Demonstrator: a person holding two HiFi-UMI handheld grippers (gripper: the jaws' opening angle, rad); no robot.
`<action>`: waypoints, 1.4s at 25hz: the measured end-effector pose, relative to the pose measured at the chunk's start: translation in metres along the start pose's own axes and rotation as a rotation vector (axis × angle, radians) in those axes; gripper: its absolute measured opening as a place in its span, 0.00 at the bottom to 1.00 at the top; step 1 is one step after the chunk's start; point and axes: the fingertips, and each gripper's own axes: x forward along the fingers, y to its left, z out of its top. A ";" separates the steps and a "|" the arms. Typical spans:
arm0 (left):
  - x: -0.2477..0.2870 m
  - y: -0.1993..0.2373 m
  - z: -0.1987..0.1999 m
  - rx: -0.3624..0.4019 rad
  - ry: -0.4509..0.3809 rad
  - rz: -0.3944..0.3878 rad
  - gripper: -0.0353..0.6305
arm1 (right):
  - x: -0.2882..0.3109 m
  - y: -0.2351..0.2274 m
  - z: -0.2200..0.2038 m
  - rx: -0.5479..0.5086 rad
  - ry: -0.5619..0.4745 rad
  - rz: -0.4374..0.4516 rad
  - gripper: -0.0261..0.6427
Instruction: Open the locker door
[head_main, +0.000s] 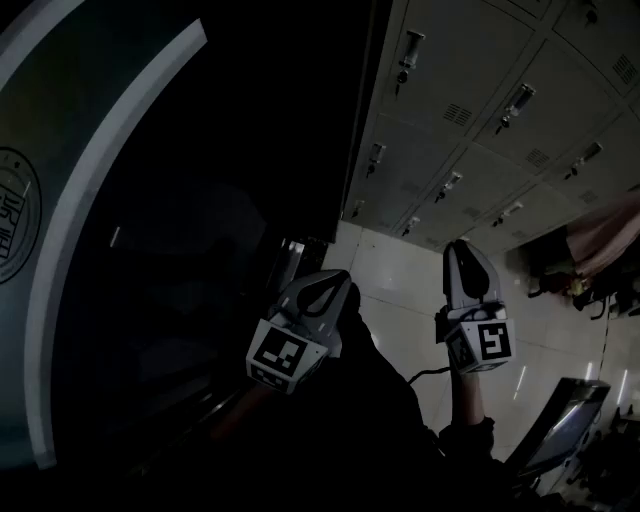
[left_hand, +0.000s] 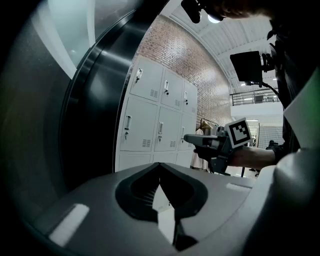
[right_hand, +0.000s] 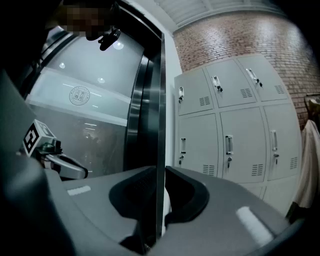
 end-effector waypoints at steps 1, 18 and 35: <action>0.011 0.005 0.001 -0.006 0.006 0.002 0.07 | 0.015 -0.011 0.003 -0.006 0.001 0.002 0.10; 0.191 0.084 0.049 -0.020 0.048 0.088 0.07 | 0.316 -0.134 0.029 -0.084 -0.023 0.162 0.13; 0.222 0.098 0.064 -0.004 0.073 0.132 0.07 | 0.410 -0.128 0.037 -0.108 -0.046 0.009 0.07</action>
